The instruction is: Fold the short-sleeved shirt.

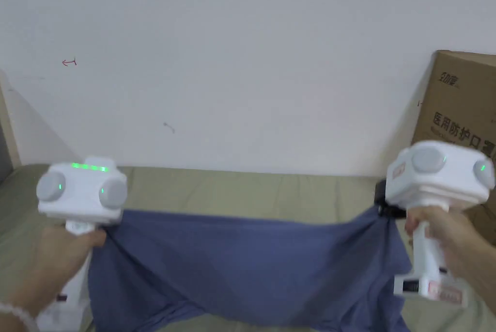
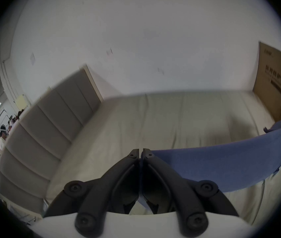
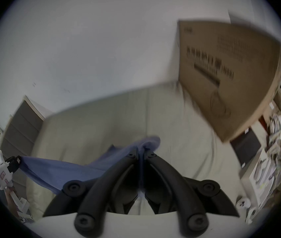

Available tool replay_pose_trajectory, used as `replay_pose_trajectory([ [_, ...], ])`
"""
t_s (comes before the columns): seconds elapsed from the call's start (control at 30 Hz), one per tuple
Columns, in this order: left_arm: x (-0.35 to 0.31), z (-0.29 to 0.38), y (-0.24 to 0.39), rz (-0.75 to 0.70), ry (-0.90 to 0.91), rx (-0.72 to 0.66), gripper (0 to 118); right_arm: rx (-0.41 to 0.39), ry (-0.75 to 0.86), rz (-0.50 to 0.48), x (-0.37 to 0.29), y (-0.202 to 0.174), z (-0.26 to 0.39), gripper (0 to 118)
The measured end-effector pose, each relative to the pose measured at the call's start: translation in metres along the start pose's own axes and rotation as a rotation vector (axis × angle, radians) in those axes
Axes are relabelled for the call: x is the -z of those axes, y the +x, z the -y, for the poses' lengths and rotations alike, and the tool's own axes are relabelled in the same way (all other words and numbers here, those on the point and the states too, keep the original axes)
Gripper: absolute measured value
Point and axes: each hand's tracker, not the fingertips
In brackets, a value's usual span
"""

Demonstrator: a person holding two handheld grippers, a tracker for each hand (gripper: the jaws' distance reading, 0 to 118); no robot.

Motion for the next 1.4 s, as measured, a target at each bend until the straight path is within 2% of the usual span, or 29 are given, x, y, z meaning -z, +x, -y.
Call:
replay_pose_trajectory([
  [0.03,0.012,0.015,0.005,0.004,-0.033,0.005,1,-0.004,-0.058,0.016,0.017,0.004,0.016,4],
  [0.07,0.023,0.03,0.009,0.002,-0.076,-0.003,1,0.041,-0.098,0.038,0.031,0.009,0.035,4],
  [0.17,0.052,0.068,0.015,0.02,-0.178,-0.002,1,0.093,-0.184,0.016,0.06,0.023,0.08,4],
  [0.3,0.047,0.106,0.002,0.031,-0.174,0.008,1,0.053,-0.193,0.022,0.067,0.04,0.106,4],
  [0.33,0.044,0.109,-0.004,0.042,-0.172,0.005,1,0.074,-0.182,-0.013,0.059,0.045,0.11,4],
  [0.43,0.008,0.13,-0.023,0.09,-0.149,-0.087,1,0.217,-0.141,-0.12,0.021,0.058,0.12,4],
  [0.47,-0.01,0.139,-0.03,0.085,-0.112,-0.066,1,0.174,-0.086,-0.176,0.001,0.06,0.128,4],
  [0.5,-0.026,0.147,-0.036,0.092,-0.061,-0.054,1,0.111,-0.064,-0.164,-0.014,0.063,0.136,4],
  [0.57,-0.06,0.167,-0.047,0.086,-0.035,-0.033,1,0.049,-0.021,-0.095,-0.041,0.066,0.157,4],
  [0.7,-0.128,0.211,-0.071,0.086,-0.017,-0.003,1,0.082,-0.024,-0.184,-0.095,0.084,0.221,4],
  [0.9,-0.213,0.286,-0.097,0.062,0.03,0.109,1,-0.037,-0.056,-0.104,-0.153,0.089,0.334,4],
  [0.97,-0.227,0.311,-0.099,0.046,0.006,0.143,1,-0.018,-0.098,-0.088,-0.162,0.093,0.365,4],
  [1.07,-0.238,0.352,-0.105,0.097,-0.07,0.104,1,0.016,-0.119,-0.089,-0.176,0.103,0.406,4],
  [1.17,-0.239,0.386,-0.103,0.044,-0.102,0.165,1,-0.029,-0.154,-0.055,-0.181,0.11,0.433,4],
  [1.27,-0.231,0.408,-0.105,0.062,-0.089,0.158,2,0.007,-0.156,-0.058,-0.178,0.118,0.444,4],
  [1.33,-0.229,0.414,-0.105,0.061,-0.12,0.135,10,0.029,-0.125,-0.073,-0.177,0.119,0.448,4],
  [1.37,-0.229,0.414,-0.106,0.051,-0.131,0.095,27,-0.006,-0.122,-0.059,-0.178,0.116,0.446,7],
  [1.4,-0.231,0.414,-0.109,0.048,-0.146,0.078,45,-0.044,-0.109,-0.04,-0.18,0.113,0.444,19],
])
